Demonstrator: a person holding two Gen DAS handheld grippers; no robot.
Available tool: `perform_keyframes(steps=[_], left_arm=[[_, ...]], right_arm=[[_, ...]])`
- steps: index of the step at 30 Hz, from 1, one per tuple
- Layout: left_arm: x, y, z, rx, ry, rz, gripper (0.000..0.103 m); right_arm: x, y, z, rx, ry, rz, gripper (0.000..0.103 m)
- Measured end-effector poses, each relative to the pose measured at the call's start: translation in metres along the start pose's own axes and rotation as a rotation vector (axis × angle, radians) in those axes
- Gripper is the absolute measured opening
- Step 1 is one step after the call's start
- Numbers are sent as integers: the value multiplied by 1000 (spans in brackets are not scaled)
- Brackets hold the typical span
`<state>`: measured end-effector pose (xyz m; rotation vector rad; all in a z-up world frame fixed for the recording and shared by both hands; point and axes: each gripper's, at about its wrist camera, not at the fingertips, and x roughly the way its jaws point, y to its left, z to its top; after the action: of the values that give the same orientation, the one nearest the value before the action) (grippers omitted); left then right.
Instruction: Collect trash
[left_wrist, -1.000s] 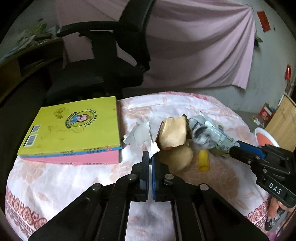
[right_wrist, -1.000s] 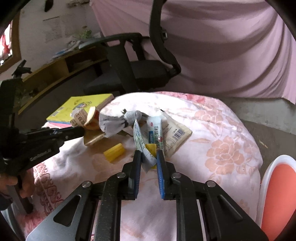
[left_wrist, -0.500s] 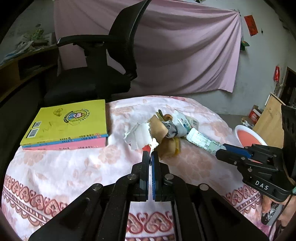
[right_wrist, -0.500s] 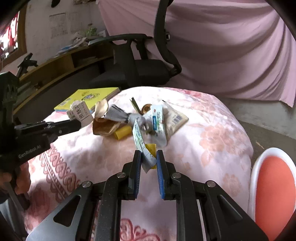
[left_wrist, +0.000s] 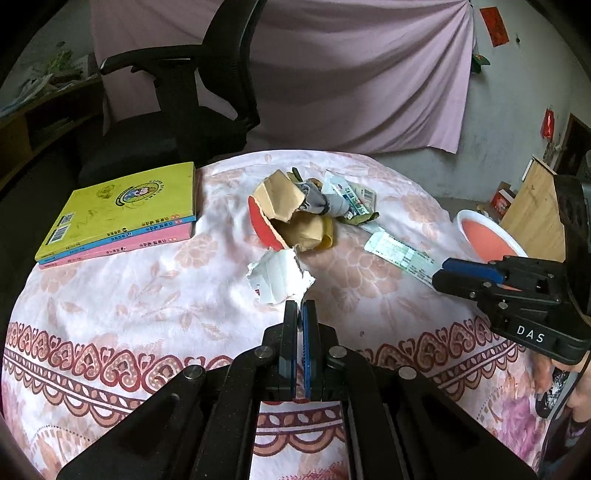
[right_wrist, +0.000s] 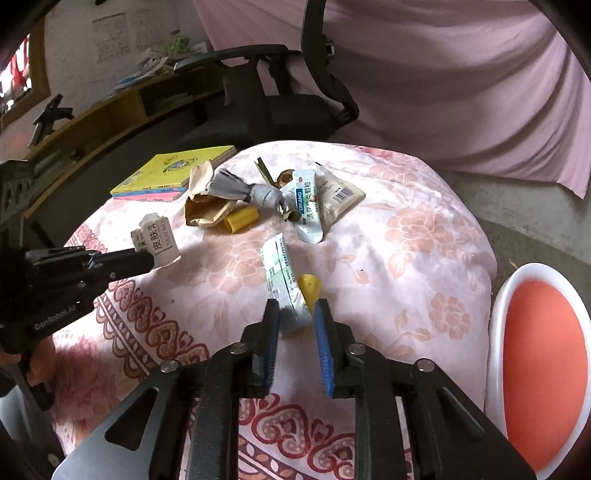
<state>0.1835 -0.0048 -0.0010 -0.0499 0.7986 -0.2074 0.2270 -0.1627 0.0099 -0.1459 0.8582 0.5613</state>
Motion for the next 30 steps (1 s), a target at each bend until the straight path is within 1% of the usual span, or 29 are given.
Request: perform_keyframes(steps=[2, 7, 10, 13, 15, 16, 22, 26, 28, 30], left_arm=[[0, 0, -1, 2, 3, 1, 1], [0, 3, 0, -10, 5, -3, 1], [1, 4, 0, -16, 8, -5, 1], [0, 4, 0, -11, 3, -4, 1], [-2, 3, 0, -7, -2, -1, 1], [-2, 2, 0, -5, -4, 0, 1], [-5, 0, -1, -11, -14, -1, 1], [-8, -4, -1, -1, -23, 3, 1], [-9, -5, -1, 2, -26, -1, 1], [-8, -6, -2, 5, -21, -4, 1]], right_arm=[[-2, 0, -1, 5, -9, 3, 29], [0, 5, -1, -17, -7, 5, 29], [7, 10, -1, -39, 15, -10, 29], [10, 13, -2, -52, 31, -19, 27], [11, 13, -2, -54, 33, -23, 19], [11, 13, -2, -55, 33, -24, 18], [10, 13, -2, -59, 25, -21, 15], [5, 13, -2, -59, -1, -12, 14], [3, 12, -2, -54, -12, 0, 14], [4, 10, -3, -42, 0, 24, 15]])
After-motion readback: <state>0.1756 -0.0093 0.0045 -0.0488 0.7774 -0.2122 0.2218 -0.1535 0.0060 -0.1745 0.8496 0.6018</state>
